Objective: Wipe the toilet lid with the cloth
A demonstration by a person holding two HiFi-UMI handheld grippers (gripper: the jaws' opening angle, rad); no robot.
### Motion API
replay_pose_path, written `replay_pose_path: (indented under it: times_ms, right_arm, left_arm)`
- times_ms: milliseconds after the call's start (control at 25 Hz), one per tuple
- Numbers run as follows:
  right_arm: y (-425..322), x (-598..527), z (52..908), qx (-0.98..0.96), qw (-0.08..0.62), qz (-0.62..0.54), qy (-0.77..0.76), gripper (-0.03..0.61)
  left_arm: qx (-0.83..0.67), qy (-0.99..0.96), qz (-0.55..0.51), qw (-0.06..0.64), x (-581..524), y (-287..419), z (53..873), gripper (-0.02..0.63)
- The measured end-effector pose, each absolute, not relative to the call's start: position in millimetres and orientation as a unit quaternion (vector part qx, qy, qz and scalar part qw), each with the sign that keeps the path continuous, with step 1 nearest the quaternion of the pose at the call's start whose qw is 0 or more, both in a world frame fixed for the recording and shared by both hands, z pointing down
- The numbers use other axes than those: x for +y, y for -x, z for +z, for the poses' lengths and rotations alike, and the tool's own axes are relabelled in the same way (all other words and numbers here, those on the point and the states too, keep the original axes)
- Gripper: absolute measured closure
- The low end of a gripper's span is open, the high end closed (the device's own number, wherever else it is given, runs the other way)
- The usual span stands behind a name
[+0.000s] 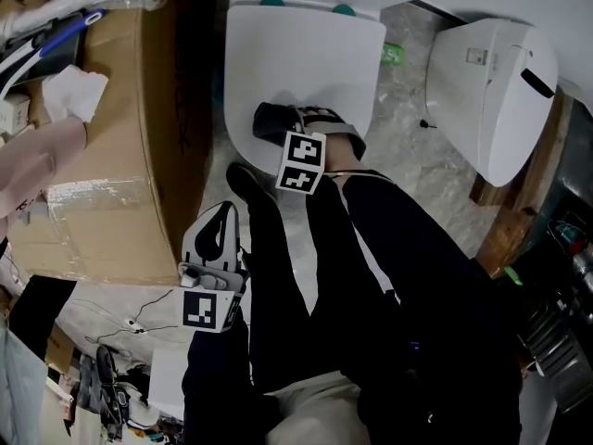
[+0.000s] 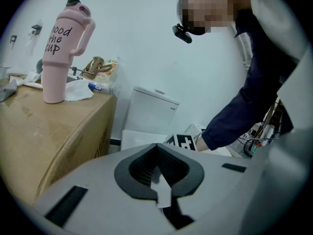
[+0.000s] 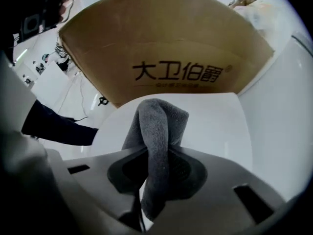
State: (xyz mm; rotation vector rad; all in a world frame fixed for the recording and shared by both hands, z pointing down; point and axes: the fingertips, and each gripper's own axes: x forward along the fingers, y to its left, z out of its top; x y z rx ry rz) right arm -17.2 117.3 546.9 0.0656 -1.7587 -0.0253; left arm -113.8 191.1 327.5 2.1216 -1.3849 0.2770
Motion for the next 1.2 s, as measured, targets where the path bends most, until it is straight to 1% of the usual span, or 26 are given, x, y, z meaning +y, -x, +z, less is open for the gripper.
replay_pose_path:
  times_ms: [120,280,600,720,880,1200]
  right_arm:
    - [32,48,525,-0.778,0.621,-0.061,-0.078,0.506]
    - [51,-23,506,-0.770,0.613,-0.137,-0.108,0.506]
    - [83,-106,508,-0.738,0.620,-0.224,-0.143,0.505]
    - [89,-122,520,-0.724,0.630,-0.237,-0.148,0.505]
    - [92,-126,537,-0.711,0.652,-0.224,-0.142,0.505]
    - [96,-75,552,-0.703,0.663,-0.234,-0.105,0.506]
  left_arm:
    - [-0.527,-0.791,0.097,0.297,187,118,323,0.600]
    - [-0.526,-0.793,0.091,0.295,182,120,315,0.601]
    - [-0.532,-0.782,0.098,0.311,190,134,323,0.600]
    - [-0.542,-0.771,0.095,0.320,192,144,325,0.601]
    - [-0.553,-0.767,0.085,0.313,189,153,322,0.600]
    - [-0.565,-0.762,0.072,0.309,178,158,321,0.601]
